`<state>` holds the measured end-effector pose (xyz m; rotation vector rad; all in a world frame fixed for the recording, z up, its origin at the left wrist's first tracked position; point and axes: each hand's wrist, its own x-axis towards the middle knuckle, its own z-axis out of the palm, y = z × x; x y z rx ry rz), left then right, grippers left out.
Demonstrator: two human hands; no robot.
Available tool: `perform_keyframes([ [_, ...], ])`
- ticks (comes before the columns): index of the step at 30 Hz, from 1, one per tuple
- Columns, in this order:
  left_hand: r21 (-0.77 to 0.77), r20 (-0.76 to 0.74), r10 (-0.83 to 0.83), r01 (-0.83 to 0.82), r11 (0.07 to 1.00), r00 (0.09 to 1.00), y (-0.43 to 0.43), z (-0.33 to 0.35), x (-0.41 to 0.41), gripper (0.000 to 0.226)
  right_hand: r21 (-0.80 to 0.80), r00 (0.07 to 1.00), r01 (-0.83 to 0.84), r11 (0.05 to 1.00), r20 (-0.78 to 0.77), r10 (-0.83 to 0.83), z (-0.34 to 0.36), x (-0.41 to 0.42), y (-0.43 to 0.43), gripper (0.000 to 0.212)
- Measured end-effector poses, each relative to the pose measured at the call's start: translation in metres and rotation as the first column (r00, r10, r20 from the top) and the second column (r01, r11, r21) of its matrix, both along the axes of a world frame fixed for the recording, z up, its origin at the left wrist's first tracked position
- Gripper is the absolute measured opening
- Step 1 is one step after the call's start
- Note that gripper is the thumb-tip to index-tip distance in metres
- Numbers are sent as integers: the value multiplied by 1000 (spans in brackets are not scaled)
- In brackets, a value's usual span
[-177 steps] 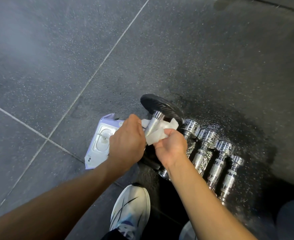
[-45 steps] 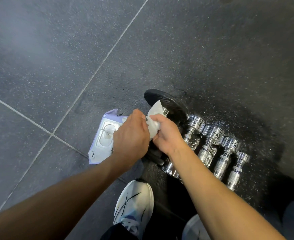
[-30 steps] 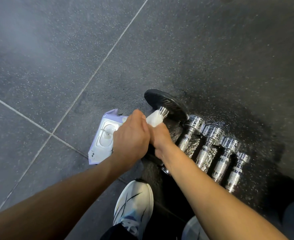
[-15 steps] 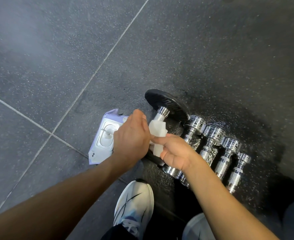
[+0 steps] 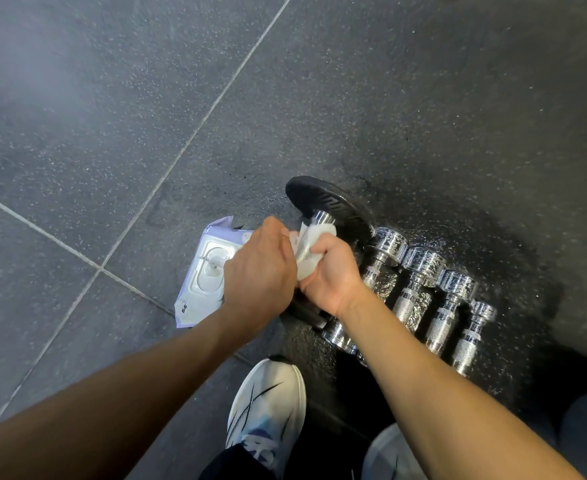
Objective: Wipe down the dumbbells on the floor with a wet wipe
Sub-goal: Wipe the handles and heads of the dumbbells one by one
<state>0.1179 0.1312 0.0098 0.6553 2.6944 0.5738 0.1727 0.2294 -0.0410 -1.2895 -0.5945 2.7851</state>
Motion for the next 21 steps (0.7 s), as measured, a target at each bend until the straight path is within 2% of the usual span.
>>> perform_keyframes([
  [4,8,-1,16,-16,1000,1000,-1,-1,-2,21,143,954,-288,947,124,272,6,12,-11,29],
  [6,22,-7,5,-5,1000,1000,-1,-1,-1,22,199,909,-409,891,180,377,10,18,-11,38],
  [9,33,-4,3,-3,999,1000,-1,0,0,23,286,830,-550,785,287,478,17,23,-7,30],
  [12,31,-1,4,-4,1000,1000,-1,1,-1,22,318,812,-575,754,339,475,19,29,-2,23],
  [15,26,-2,1,-1,1000,1000,-2,0,-1,23,317,795,-593,740,375,476,17,38,5,6],
  [18,29,2,2,-2,1000,1000,-2,1,0,25,297,816,-564,770,341,466,18,47,15,11],
  [21,41,3,5,-5,999,1000,-2,0,-1,25,423,815,-579,697,262,518,31,51,15,19],
])
